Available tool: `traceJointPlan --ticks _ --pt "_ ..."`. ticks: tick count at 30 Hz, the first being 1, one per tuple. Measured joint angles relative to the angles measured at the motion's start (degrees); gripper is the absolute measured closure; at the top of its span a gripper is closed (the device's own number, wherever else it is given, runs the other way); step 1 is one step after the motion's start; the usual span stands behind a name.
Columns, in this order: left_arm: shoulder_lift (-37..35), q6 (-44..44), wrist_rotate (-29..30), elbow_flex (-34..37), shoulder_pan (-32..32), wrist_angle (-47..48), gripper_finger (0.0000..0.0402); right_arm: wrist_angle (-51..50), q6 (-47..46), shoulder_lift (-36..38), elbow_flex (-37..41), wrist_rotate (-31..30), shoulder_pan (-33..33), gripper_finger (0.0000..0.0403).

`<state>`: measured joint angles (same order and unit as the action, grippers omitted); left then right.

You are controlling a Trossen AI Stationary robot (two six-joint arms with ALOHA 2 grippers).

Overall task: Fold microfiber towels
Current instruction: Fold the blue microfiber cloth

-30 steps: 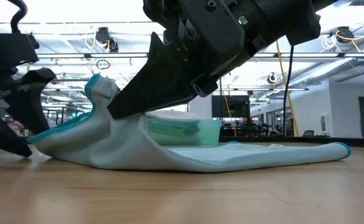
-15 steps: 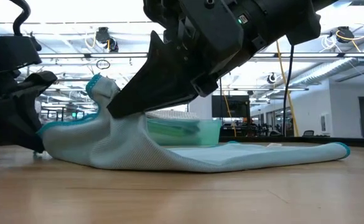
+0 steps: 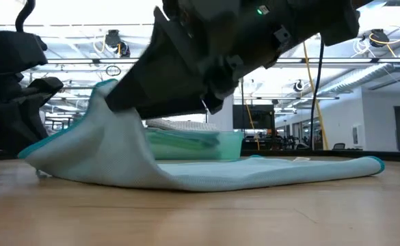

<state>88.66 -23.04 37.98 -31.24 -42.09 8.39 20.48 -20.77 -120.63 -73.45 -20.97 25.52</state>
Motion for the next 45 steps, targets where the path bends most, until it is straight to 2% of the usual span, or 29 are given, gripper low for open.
traceJointPlan --ticks 4,13,17,19,22,25,28,35,39,41,45 --pt "0.0 0.0 0.1 0.0 0.0 -1.0 0.0395 5.5 -0.4 -0.3 0.0 0.0 0.3 0.0193" --pt "0.0 -2.3 -0.4 0.0 0.0 -1.1 0.0397 6.8 -1.1 -1.4 -0.2 0.3 0.5 0.0203" --pt "0.0 -3.7 -0.5 0.0 0.0 -1.0 0.0392 8.6 -1.0 -3.6 -1.2 -1.0 2.0 0.0187" --pt "0.0 -4.3 -0.5 0.0 0.0 -1.0 0.0392 8.4 0.8 -4.4 -2.0 -1.9 2.7 0.0179" --pt "0.0 -5.3 -0.4 0.0 0.0 -1.2 0.0397 8.5 2.1 -6.0 -4.0 -0.1 3.1 0.0177" --pt "0.0 -7.0 0.1 0.0 0.5 -3.2 0.0391 8.6 3.6 -7.9 -6.5 3.2 3.1 0.0187" --pt "-1.1 -7.1 0.3 0.0 1.7 -7.3 0.0395 7.6 6.8 -9.3 -7.9 3.3 3.4 0.02" --pt "-6.0 -7.1 1.0 -1.5 3.8 -9.3 0.0391 8.9 19.2 -10.4 -7.0 3.1 4.1 0.021" --pt "-7.6 -8.7 1.7 -1.5 5.6 -10.0 0.0397 9.7 20.1 -10.4 -6.1 3.2 4.3 0.0211" --pt "-7.7 -9.1 1.6 -1.4 6.3 -10.2 0.0393 11.1 19.6 -10.4 -6.1 2.5 4.3 0.0211" --pt "-7.7 -10.9 1.5 -1.4 7.6 -10.3 0.0391 12.4 18.1 -10.3 -6.2 -4.1 4.7 0.0211"
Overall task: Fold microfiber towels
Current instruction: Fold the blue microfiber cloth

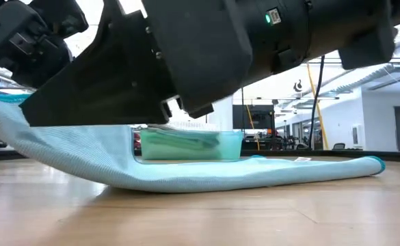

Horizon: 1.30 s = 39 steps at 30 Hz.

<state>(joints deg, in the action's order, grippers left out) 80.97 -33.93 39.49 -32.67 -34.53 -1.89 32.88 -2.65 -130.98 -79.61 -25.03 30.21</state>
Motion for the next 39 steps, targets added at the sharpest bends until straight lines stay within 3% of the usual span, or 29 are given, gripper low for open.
traceJointPlan --ticks 8,13,19,23,29,33,39 --pt "0.0 -2.2 0.0 0.0 2.0 -3.1 0.0389 0.4 2.7 0.0 0.0 -5.3 0.5 0.0207" --pt "0.0 -2.4 -0.1 0.0 5.1 -10.9 0.0395 2.6 6.2 0.0 0.0 -10.9 1.3 0.0167" --pt "0.0 -5.9 -0.8 0.0 8.5 -11.8 0.0397 1.9 4.8 0.0 0.0 -20.4 2.1 0.0129" --pt "0.0 -5.4 -2.2 0.0 9.6 -12.8 0.0393 0.9 6.1 0.0 0.0 -20.6 2.4 0.0134" --pt "0.0 -3.8 -3.8 0.0 9.6 -12.3 0.0395 -1.1 10.4 3.1 0.0 -26.1 4.3 0.0155" --pt "0.0 -0.2 -3.8 0.0 9.6 -11.9 0.0396 -5.7 8.4 6.2 0.0 -27.1 4.2 0.016" --pt "0.0 1.3 -4.0 -0.7 14.9 -11.9 0.0394 -7.9 8.2 7.9 0.0 -20.3 3.3 0.0152"
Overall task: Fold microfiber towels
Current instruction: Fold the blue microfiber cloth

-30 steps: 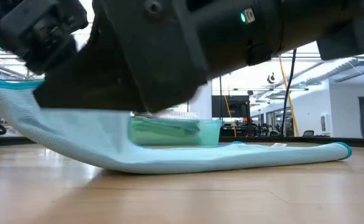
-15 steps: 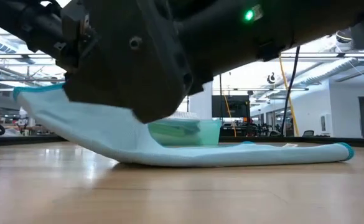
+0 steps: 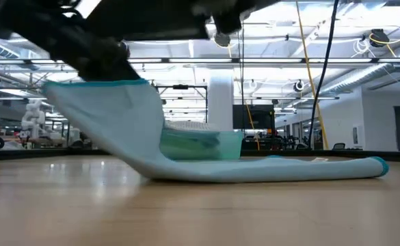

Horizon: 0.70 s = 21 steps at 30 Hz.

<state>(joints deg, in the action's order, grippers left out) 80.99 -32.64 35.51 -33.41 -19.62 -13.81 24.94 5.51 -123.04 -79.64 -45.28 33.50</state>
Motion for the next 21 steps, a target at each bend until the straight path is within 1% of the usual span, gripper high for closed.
traceJointPlan --ticks 3,7,10,12,14,18,21 --pt "0.1 -0.2 -3.6 -0.7 2.8 -0.3 0.0397 1.5 0.3 -1.2 0.0 1.9 -1.3 0.013" --pt "0.6 -2.0 -4.0 -0.7 3.4 -0.1 0.0393 4.1 -4.2 -4.1 0.0 0.1 -3.7 0.0093" --pt "0.6 -1.3 -4.0 -0.7 3.3 -0.7 0.0397 7.2 -6.1 -6.3 0.0 1.0 -5.8 0.0083" --pt "0.6 -0.9 -4.0 -0.7 3.3 -1.0 0.0397 8.0 -6.1 -7.6 0.0 4.4 -6.7 0.0087" --pt "0.6 -0.9 -4.2 -0.7 3.1 -1.3 0.0393 6.8 -7.6 -8.2 0.0 6.0 -7.2 0.0098" --pt "0.6 -0.9 -4.4 -0.7 2.2 -1.2 0.0392 2.5 -12.9 -8.1 0.0 6.6 -7.3 0.013" --pt "0.6 -0.6 -4.2 -0.7 1.6 -1.0 0.0397 -0.2 -14.4 -8.2 0.0 6.6 -7.1 0.0155"
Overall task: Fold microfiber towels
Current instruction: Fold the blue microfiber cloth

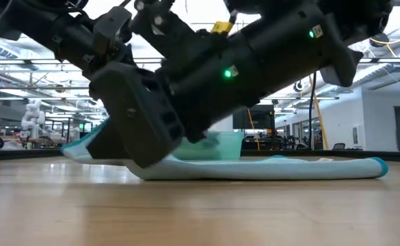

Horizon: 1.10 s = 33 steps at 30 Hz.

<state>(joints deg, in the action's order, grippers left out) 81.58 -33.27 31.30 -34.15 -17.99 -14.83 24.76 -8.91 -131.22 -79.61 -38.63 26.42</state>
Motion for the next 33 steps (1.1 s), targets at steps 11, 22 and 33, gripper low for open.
traceJointPlan --ticks 11,22,33 --pt "0.0 -0.7 0.0 0.0 -2.5 4.4 0.0392 -15.0 -12.1 4.4 0.1 3.8 6.3 0.0221" --pt "0.0 -3.5 0.3 0.0 -6.1 4.7 0.039 -52.8 -25.9 19.8 0.1 5.8 7.7 0.0234" --pt "0.0 -6.0 2.1 0.0 -11.8 4.3 0.0396 -43.2 -28.2 21.7 18.9 16.5 -4.5 0.0352"
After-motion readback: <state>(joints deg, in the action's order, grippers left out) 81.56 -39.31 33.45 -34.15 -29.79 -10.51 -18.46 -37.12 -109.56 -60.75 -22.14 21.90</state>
